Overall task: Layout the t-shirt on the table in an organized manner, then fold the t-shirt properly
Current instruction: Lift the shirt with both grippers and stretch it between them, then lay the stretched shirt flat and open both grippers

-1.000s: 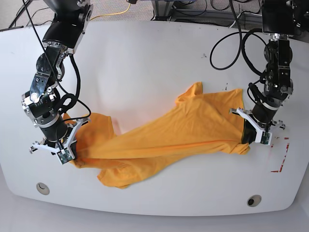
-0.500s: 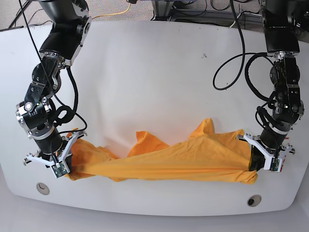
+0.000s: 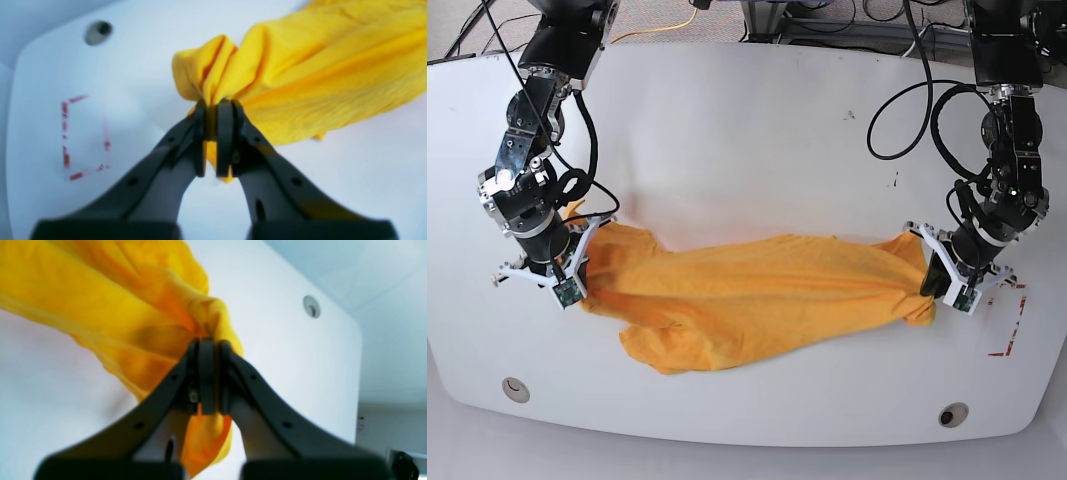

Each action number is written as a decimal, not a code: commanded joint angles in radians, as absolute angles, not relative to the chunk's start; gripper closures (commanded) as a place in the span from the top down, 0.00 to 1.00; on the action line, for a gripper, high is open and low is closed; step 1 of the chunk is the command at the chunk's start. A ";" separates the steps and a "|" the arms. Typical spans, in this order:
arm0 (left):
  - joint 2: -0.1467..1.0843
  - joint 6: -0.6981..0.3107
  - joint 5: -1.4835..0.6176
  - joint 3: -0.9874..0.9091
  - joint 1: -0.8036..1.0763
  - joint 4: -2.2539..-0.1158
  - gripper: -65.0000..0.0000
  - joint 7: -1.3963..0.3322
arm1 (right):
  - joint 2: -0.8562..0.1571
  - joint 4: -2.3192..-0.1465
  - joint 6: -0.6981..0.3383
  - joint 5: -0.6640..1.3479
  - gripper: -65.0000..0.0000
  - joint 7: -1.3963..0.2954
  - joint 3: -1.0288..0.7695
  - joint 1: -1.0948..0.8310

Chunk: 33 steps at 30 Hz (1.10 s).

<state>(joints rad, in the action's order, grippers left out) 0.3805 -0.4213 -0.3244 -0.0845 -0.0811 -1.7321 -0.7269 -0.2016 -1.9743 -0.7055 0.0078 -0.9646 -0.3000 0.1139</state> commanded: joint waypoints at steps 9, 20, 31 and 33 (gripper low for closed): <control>0.400 -0.421 -0.326 -0.142 0.068 -1.802 0.00 -0.756 | -0.174 -2.018 -0.698 0.012 0.00 -0.943 -0.302 -0.054; 0.464 -0.421 -0.326 -0.142 0.202 -1.802 0.00 -0.756 | -0.174 -2.017 -0.698 0.012 0.00 -0.943 -0.300 -0.188; 0.492 -0.421 -0.325 -0.143 0.252 -1.802 0.28 -0.756 | -0.173 -2.012 -0.698 0.012 0.11 -0.943 -0.300 -0.222; 0.493 -0.421 -0.325 -0.143 0.268 -1.802 0.42 -0.756 | -0.171 -2.012 -0.698 0.012 0.24 -0.943 -0.302 -0.228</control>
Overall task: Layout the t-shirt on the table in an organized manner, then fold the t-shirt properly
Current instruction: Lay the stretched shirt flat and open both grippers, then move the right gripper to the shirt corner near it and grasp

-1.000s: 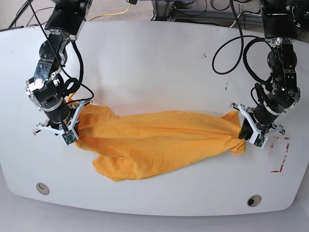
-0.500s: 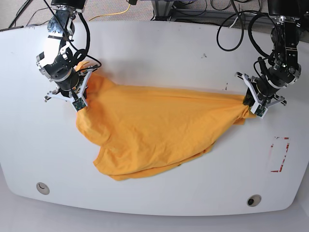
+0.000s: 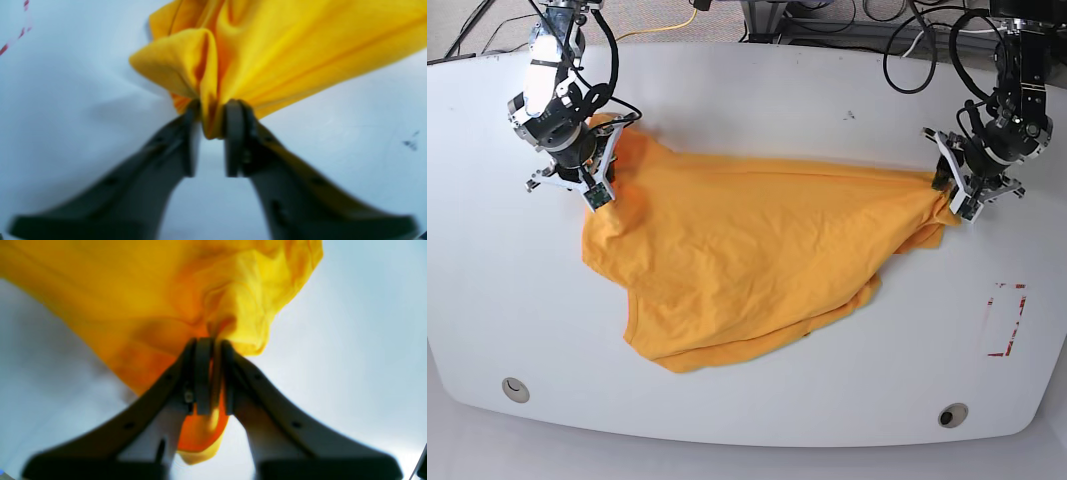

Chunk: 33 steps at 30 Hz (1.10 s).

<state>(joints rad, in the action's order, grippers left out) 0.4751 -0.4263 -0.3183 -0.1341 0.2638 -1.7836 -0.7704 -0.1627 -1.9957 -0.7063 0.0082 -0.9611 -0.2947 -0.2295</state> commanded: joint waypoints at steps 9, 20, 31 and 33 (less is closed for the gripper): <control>0.512 -0.421 -0.269 -0.143 0.288 -1.799 0.59 -0.768 | -0.174 -2.018 -0.698 0.010 0.94 -0.943 -0.305 -0.268; 0.513 -0.472 -0.246 -0.286 0.288 -1.804 0.60 -0.842 | -0.179 -2.032 -0.698 0.015 0.97 -0.941 -0.395 -0.263; 0.510 -0.567 -0.248 -0.418 0.199 -1.804 0.60 -0.842 | -0.173 -2.008 -0.698 0.018 0.97 -0.941 -0.464 -0.084; 0.510 -0.567 -0.246 -0.418 0.170 -1.804 0.60 -0.842 | -0.173 -1.986 -0.698 0.021 0.97 -0.941 -0.464 -0.044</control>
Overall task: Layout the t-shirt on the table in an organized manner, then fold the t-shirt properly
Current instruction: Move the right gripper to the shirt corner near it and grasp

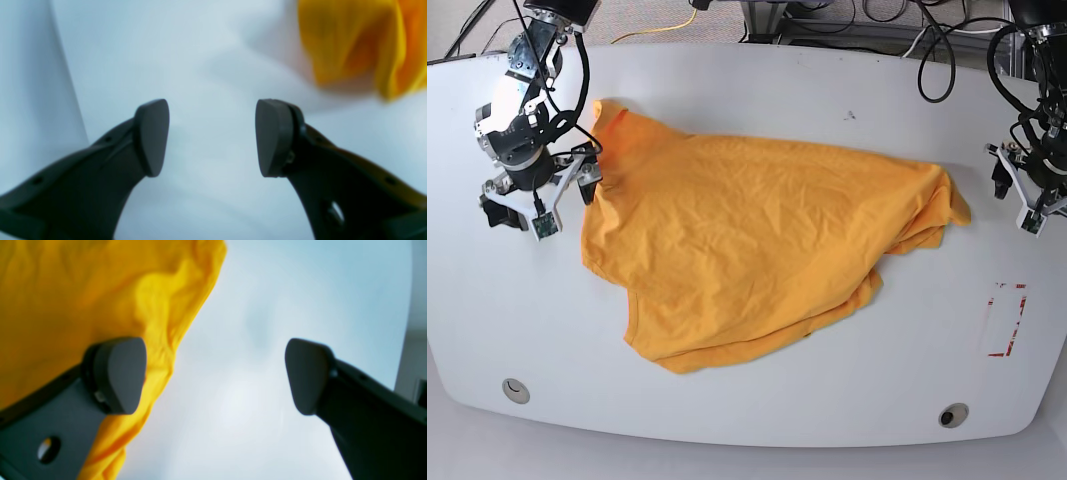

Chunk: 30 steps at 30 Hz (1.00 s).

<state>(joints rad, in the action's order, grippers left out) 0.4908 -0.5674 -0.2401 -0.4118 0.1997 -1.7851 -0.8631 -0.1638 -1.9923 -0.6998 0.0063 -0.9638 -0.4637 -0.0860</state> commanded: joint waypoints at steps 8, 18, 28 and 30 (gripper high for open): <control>0.498 -0.567 -0.248 -0.415 0.071 -1.804 0.60 -0.842 | -0.171 -1.755 -0.698 0.021 0.97 -0.897 -0.466 0.134; 0.479 -0.567 -0.246 -0.404 0.050 -1.804 0.59 -0.842 | -0.177 -1.420 -0.698 0.021 0.97 -0.760 -0.467 0.280; 0.476 -0.567 -0.246 -0.404 0.051 -1.804 0.59 -0.842 | -0.214 -1.164 -0.698 0.022 0.97 -0.621 -0.469 0.326; 0.476 -0.567 -0.246 -0.406 0.051 -1.804 0.59 -0.842 | -0.216 -1.138 -0.698 0.022 0.97 -0.611 -0.469 0.326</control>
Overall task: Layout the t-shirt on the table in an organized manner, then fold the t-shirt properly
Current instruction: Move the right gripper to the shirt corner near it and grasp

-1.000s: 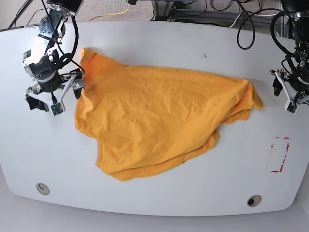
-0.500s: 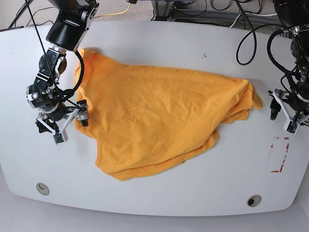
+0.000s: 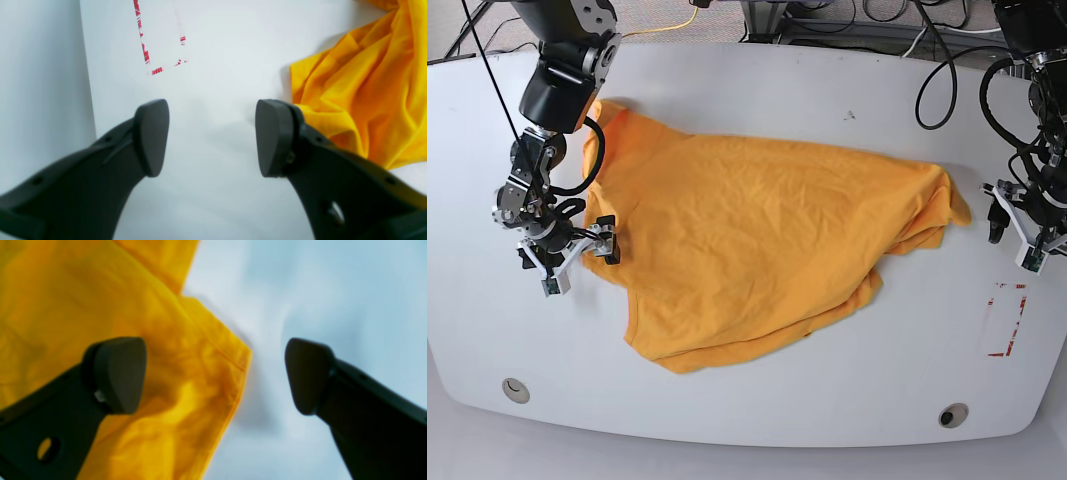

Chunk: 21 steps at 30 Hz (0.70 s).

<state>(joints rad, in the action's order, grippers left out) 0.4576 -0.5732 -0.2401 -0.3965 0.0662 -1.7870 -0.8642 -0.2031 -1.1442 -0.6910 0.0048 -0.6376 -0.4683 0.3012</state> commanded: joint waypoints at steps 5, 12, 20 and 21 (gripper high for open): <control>0.476 -0.567 -0.246 -0.406 0.051 -1.804 0.59 -0.840 | -0.216 -1.127 -0.698 0.022 0.97 -0.608 -0.469 0.315; 0.476 -0.567 -0.246 -0.404 0.051 -1.804 0.59 -0.840 | -0.211 -1.125 -0.698 0.022 0.94 -0.593 -0.469 0.291; 0.458 -0.568 -0.245 -0.407 0.051 -1.804 0.59 -0.842 | -0.202 -1.125 -0.698 0.022 0.40 -0.588 -0.467 0.285; 0.458 -0.568 -0.245 -0.409 0.051 -1.804 0.59 -0.843 | -0.196 -1.125 -0.698 0.021 0.31 -0.588 -0.467 0.285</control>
